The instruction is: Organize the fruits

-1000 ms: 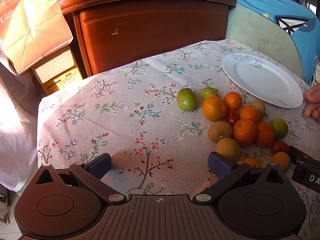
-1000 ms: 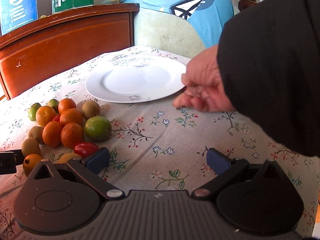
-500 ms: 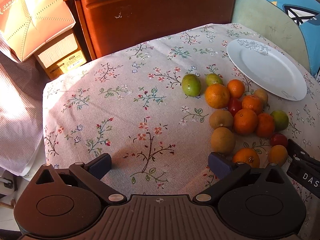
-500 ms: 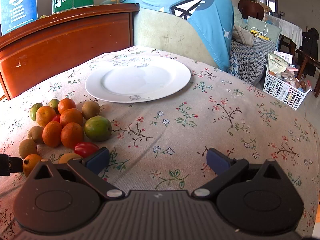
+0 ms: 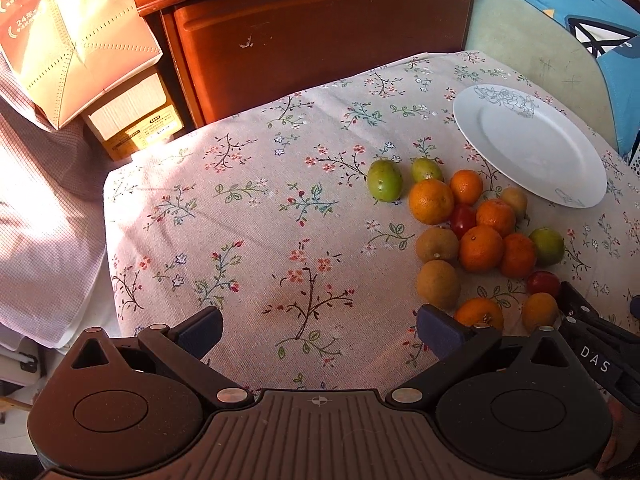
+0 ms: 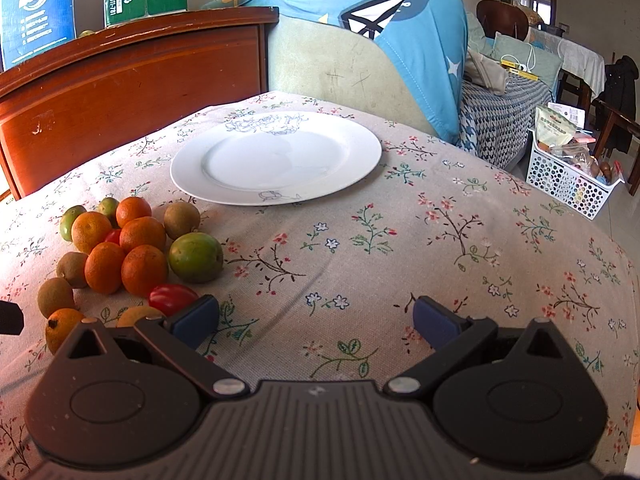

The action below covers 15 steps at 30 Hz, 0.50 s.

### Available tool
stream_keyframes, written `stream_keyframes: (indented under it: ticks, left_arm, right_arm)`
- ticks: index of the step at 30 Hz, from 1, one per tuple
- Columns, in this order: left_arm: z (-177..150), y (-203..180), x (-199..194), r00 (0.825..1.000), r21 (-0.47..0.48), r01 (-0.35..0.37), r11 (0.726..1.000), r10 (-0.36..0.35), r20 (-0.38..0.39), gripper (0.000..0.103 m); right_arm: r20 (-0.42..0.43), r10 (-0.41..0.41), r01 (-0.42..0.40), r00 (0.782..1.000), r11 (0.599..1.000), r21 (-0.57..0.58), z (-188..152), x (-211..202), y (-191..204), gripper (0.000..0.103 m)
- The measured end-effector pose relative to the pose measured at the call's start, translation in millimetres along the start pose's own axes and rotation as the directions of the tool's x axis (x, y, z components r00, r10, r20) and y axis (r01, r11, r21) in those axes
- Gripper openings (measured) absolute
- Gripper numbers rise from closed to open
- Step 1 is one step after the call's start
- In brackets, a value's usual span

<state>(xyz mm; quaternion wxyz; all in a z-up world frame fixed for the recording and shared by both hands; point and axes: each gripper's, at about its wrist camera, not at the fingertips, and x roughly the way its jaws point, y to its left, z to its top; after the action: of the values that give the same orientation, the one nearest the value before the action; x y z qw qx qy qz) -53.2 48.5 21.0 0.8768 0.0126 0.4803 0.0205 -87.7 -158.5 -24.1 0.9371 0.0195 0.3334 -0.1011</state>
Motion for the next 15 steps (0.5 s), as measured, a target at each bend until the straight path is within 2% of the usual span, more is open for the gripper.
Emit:
stream_keyframes:
  ticks: [3, 5, 7, 11, 15]
  left_arm:
    - [0, -2, -6, 1.0, 0.009, 0.01, 1.0, -0.01, -0.005, 0.103]
    - [1, -2, -12, 1.0, 0.026, 0.013, 1.0, -0.013, 0.0, 0.103]
    - [2, -3, -17, 1.0, 0.039, 0.011, 0.999, -0.012, 0.008, 0.103]
    - [5, -3, -27, 0.999, 0.067, 0.035, 0.997, -0.034, -0.01, 0.103]
    - [11, -2, -39, 0.999, 0.103, 0.04, 0.994, -0.04, -0.005, 0.103]
  right_arm:
    - [-0.028, 0.01, -0.011, 1.0, 1.0, -0.023, 3, -2, 0, 0.102]
    - [-0.077, 0.009, -0.012, 0.997, 0.999, -0.037, 8, -4, 0, 0.102]
    - [-0.133, -0.025, 0.017, 0.991, 0.998, -0.063, 14, -7, 2, 0.102]
    - [-0.171, -0.104, 0.087, 0.98, 0.991, -0.104, 24, -22, 11, 0.102]
    - [-0.182, -0.068, 0.044, 0.981, 0.99, -0.133, 39, -45, 15, 0.102]
